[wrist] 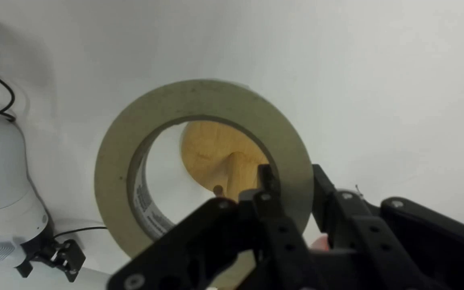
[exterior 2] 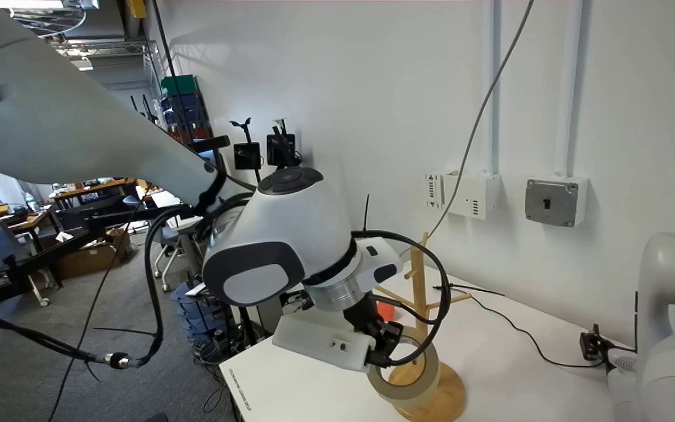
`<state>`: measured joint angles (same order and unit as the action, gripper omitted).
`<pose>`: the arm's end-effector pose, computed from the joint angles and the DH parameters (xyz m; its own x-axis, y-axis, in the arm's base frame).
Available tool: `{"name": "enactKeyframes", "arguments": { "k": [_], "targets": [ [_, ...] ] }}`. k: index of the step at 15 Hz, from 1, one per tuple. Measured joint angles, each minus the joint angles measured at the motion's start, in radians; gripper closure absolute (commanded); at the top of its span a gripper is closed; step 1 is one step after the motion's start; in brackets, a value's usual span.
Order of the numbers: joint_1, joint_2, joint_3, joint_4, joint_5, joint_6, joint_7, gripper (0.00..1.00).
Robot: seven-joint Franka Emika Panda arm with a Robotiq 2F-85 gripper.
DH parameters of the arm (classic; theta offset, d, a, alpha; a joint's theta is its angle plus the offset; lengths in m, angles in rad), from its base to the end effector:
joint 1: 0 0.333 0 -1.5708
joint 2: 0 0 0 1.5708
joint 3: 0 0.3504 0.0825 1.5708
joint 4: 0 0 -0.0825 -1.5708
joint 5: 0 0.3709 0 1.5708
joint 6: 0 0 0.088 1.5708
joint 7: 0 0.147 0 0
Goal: Pick up the seal tape and put it on the wooden object
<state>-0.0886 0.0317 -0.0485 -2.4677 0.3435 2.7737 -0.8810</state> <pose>0.4989 -0.0788 0.3144 0.8574 0.4135 0.3064 0.4172 -0.9070 0.0567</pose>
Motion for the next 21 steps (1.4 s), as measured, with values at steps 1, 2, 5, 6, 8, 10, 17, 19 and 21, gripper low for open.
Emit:
{"name": "enactKeyframes", "arguments": {
  "k": [1,2,5,6,8,10,17,19,21],
  "targets": [
    [0.0,0.003,0.0,0.0,0.0,0.001,0.0,0.75],
    [0.0,0.006,0.0,0.0,0.0,0.001,0.001,0.75],
    [0.0,0.01,0.0,0.0,0.0,0.001,0.001,0.94],
    [0.0,0.011,0.0,0.0,0.0,0.001,0.001,0.94],
    [0.0,0.015,0.0,0.0,0.0,0.001,0.001,0.94],
    [0.0,0.019,0.001,0.0,0.0,0.001,0.001,0.94],
    [-0.068,0.301,0.114,0.0,0.417,0.247,-0.366,0.94],
    [-0.113,0.368,0.167,0.038,0.457,0.276,-0.419,0.94],
    [-0.148,0.418,0.204,0.073,0.463,0.293,-0.444,0.94]
  ]
}}
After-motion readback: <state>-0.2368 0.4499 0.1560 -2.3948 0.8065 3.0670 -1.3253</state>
